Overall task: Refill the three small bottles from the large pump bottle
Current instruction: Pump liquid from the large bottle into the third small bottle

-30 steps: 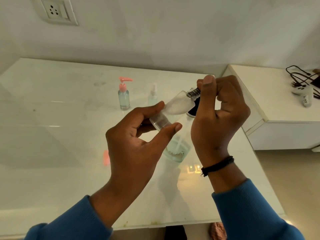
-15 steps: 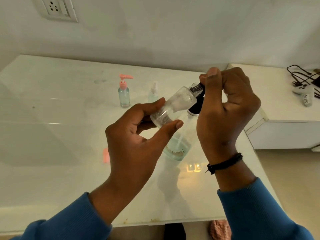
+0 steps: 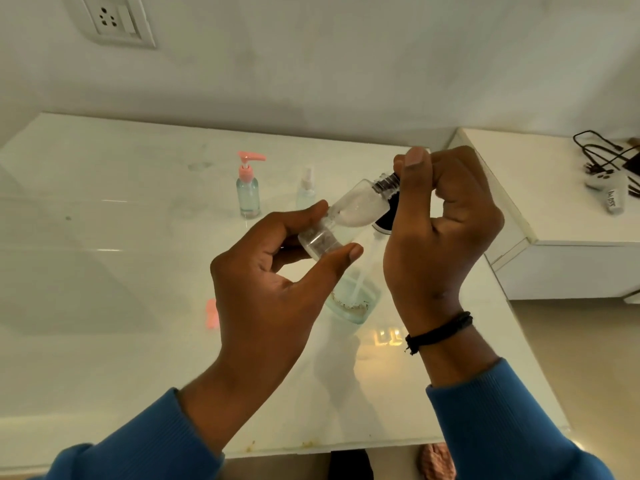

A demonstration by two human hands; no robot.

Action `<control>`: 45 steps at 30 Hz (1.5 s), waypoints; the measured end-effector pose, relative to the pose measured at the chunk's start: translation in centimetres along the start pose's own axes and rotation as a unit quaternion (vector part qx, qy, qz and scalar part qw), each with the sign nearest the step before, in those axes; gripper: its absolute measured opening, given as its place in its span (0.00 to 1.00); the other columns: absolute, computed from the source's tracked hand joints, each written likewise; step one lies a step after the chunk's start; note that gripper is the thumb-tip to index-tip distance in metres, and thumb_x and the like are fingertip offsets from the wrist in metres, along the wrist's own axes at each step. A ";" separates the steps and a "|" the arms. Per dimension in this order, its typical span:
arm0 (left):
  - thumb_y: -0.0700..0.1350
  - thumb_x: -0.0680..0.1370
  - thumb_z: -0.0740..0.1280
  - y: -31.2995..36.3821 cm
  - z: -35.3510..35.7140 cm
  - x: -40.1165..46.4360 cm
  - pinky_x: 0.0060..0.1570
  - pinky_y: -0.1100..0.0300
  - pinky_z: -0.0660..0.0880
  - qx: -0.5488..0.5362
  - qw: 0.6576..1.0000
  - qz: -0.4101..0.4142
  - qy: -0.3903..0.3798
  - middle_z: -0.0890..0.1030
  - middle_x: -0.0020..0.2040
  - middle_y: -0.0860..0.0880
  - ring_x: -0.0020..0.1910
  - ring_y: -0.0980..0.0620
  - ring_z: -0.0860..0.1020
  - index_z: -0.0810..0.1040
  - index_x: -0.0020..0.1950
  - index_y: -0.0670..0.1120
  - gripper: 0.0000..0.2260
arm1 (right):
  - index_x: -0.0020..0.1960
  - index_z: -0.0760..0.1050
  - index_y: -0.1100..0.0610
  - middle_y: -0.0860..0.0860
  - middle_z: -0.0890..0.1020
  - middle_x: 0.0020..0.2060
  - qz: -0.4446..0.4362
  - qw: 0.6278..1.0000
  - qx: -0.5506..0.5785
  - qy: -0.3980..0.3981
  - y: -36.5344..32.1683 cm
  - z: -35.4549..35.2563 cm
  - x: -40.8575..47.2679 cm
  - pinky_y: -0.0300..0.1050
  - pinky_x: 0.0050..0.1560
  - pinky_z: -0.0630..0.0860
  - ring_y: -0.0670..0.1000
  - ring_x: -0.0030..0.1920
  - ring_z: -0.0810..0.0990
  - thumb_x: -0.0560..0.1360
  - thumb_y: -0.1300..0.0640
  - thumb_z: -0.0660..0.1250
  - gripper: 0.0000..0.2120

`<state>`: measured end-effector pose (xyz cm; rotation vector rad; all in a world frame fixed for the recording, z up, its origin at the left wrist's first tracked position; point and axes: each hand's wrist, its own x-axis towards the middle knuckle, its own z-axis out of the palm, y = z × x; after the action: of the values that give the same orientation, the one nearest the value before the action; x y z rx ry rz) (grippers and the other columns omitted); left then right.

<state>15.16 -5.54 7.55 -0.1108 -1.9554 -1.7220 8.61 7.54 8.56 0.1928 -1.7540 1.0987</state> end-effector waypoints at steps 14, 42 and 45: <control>0.45 0.69 0.80 -0.1 -0.1 0.0 0.48 0.73 0.78 0.001 1.000 0.010 0.001 0.82 0.51 0.63 0.50 0.64 0.83 0.81 0.57 0.51 0.18 | 0.36 0.78 0.66 0.54 0.77 0.33 -0.030 0.999 -0.034 0.007 0.0 -0.2 0.3 0.62 0.38 0.71 0.60 0.38 0.75 0.81 0.62 0.65 0.16; 0.45 0.69 0.80 0.1 0.1 -0.1 0.47 0.75 0.77 0.008 1.000 0.006 0.000 0.81 0.51 0.66 0.50 0.67 0.82 0.81 0.57 0.52 0.18 | 0.34 0.75 0.65 0.53 0.75 0.32 -0.006 1.000 -0.018 0.007 -0.1 0.0 0.1 0.62 0.37 0.70 0.59 0.36 0.73 0.81 0.61 0.65 0.17; 0.45 0.70 0.80 0.1 0.0 -0.1 0.47 0.75 0.77 0.010 1.000 0.008 0.001 0.81 0.51 0.66 0.50 0.66 0.82 0.80 0.57 0.52 0.18 | 0.34 0.75 0.65 0.55 0.75 0.32 -0.010 0.999 -0.029 0.009 -0.4 0.0 0.3 0.61 0.37 0.69 0.60 0.36 0.72 0.81 0.61 0.65 0.18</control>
<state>15.22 -5.49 7.59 -0.1162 -1.9647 -1.6914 8.72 7.44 9.04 0.1649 -1.7609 1.0313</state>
